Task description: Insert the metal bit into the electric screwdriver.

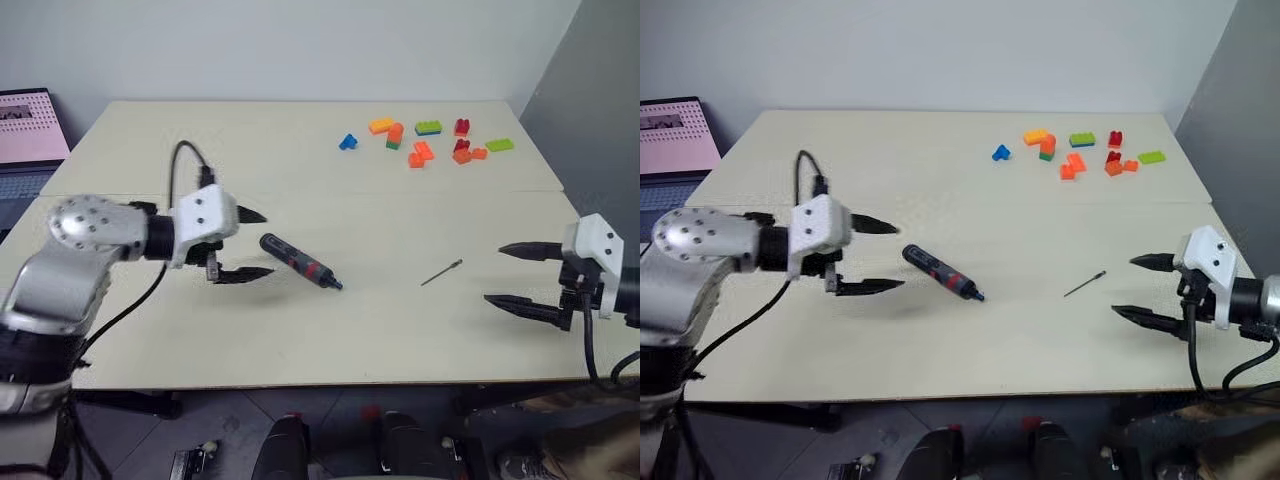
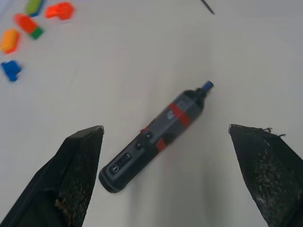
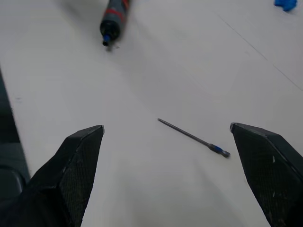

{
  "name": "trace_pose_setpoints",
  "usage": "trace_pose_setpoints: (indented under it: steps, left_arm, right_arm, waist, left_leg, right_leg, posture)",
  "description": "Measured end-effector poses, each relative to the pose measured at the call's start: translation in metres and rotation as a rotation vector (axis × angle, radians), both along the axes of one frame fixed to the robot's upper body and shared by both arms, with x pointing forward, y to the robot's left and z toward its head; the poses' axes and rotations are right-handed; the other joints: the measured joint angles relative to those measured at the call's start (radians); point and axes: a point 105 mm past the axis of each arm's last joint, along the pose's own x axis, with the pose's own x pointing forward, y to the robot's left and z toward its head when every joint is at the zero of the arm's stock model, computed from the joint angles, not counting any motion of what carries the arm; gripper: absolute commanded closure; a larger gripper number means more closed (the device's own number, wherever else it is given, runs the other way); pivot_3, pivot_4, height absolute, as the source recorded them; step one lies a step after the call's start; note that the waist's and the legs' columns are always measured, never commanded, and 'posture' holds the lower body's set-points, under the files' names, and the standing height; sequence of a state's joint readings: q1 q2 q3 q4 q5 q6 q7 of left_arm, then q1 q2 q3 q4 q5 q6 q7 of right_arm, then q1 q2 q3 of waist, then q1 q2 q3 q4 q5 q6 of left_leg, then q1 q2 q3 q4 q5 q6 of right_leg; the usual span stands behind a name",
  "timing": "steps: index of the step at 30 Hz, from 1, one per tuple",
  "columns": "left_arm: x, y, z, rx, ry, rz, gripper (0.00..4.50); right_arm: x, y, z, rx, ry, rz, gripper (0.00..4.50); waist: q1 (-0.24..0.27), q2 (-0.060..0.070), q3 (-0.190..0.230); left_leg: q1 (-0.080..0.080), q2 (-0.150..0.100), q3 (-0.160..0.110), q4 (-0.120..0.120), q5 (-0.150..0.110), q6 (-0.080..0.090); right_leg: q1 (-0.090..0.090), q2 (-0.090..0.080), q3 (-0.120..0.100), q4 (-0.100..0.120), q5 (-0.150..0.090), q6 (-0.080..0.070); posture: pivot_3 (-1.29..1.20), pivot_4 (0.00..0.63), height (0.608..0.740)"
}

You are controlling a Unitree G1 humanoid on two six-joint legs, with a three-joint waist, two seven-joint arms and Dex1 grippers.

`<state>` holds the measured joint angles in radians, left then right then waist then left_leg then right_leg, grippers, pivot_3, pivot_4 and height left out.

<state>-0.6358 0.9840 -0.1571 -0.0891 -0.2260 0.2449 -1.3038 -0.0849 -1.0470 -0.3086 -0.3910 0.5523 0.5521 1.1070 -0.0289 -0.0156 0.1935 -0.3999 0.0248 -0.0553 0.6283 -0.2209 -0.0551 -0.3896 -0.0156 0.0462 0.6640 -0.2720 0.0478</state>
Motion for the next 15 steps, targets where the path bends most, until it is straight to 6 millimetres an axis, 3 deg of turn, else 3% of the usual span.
trace_pose_setpoints:
  steps: [9,15]
  left_arm:
    - [0.012,-0.041,-0.03,0.246,0.083,-0.292,0.09]
    - [0.029,-0.045,-0.051,0.401,0.094,-0.325,0.09]
  right_arm:
    - [-0.008,0.038,0.014,0.055,0.039,0.096,0.0]
    - [-0.014,0.047,0.012,0.078,0.092,0.098,0.0]
  waist:
    - [-0.001,0.0,0.0]
    - [-0.001,-0.001,0.0]
  left_leg:
    - [-0.001,0.0,-0.001,0.001,0.0,0.0]
    - [-0.002,0.0,-0.001,0.001,0.0,0.0]
  right_leg:
    - [0.0,0.001,0.0,0.0,0.0,0.0]
    - [-0.001,0.001,0.0,0.0,0.0,0.0]
  posture:
    - [0.0,0.15,0.74]
    - [0.0,0.15,0.74]
